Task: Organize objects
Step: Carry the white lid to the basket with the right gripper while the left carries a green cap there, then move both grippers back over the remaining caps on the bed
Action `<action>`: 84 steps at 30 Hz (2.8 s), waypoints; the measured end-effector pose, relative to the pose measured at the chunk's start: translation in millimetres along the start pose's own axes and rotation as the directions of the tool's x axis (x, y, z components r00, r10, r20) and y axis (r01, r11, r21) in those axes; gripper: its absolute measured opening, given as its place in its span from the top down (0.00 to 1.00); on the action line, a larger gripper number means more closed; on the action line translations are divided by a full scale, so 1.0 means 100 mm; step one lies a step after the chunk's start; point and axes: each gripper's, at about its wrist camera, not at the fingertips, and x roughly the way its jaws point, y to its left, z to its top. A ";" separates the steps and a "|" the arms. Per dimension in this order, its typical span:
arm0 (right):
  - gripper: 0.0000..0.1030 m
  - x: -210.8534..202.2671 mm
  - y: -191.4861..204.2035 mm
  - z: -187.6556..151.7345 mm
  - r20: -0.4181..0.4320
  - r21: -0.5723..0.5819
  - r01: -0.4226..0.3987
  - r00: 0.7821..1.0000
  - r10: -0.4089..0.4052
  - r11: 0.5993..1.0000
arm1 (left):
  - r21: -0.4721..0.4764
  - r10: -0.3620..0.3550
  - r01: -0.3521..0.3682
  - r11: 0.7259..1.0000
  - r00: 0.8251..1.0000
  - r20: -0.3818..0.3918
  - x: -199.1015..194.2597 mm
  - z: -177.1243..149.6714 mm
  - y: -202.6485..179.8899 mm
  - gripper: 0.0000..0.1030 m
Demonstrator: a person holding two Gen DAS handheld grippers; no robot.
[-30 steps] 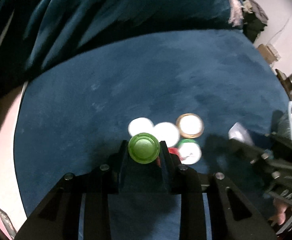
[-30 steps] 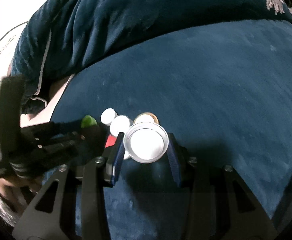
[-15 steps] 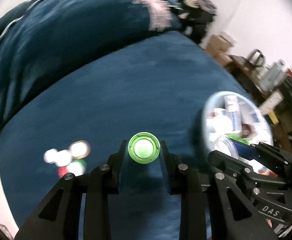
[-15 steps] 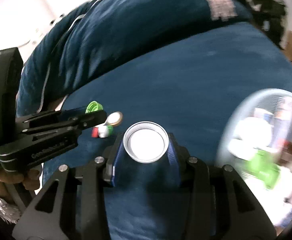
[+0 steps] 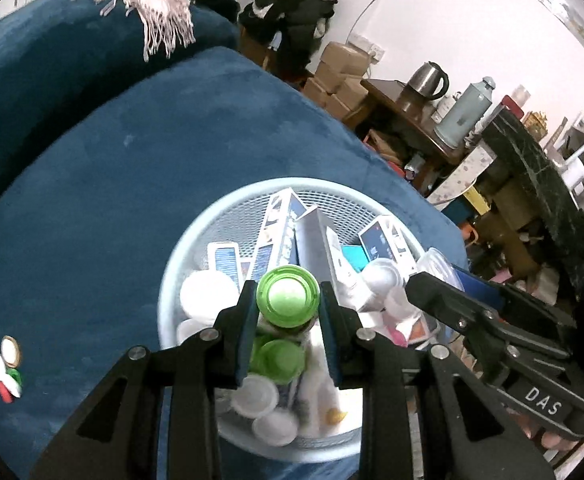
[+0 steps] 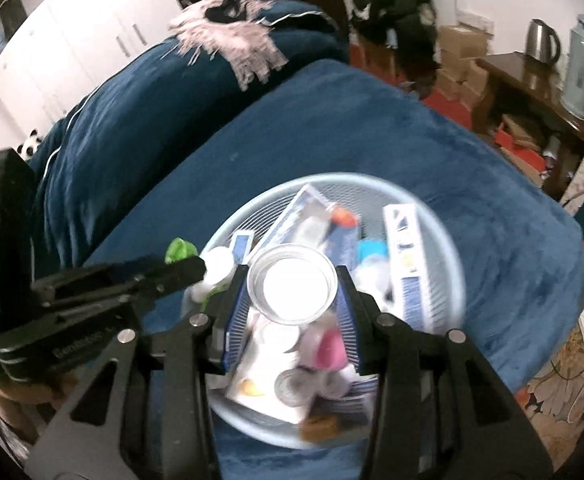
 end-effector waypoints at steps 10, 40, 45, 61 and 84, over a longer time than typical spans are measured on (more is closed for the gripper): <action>0.49 0.17 -0.29 0.03 -0.044 0.087 0.031 0.999 -0.027 0.996 | -0.065 -0.088 0.088 0.994 0.996 0.002 0.08 -0.02 0.13 0.22; 0.07 0.57 1.58 -0.26 -0.098 -0.294 -0.114 0.991 0.089 0.949 | -0.362 0.407 -0.392 0.846 0.913 -0.035 -0.97 -1.09 2.68 0.01; 0.07 1.03 2.09 -0.54 -0.192 -0.391 -0.164 0.977 0.094 0.906 | -0.453 0.442 -0.412 0.790 0.896 -0.044 -1.13 -1.43 3.29 0.01; 0.07 1.72 2.52 -0.90 -0.322 -0.395 -0.196 0.945 0.065 0.897 | -0.491 0.355 -0.354 0.796 0.930 -0.095 -0.82 -1.61 3.64 0.09; 0.07 1.85 2.62 -0.99 -0.337 -0.417 -0.229 0.938 0.085 0.879 | -0.417 0.434 -0.499 0.759 0.866 -0.247 -0.71 -1.81 3.81 0.12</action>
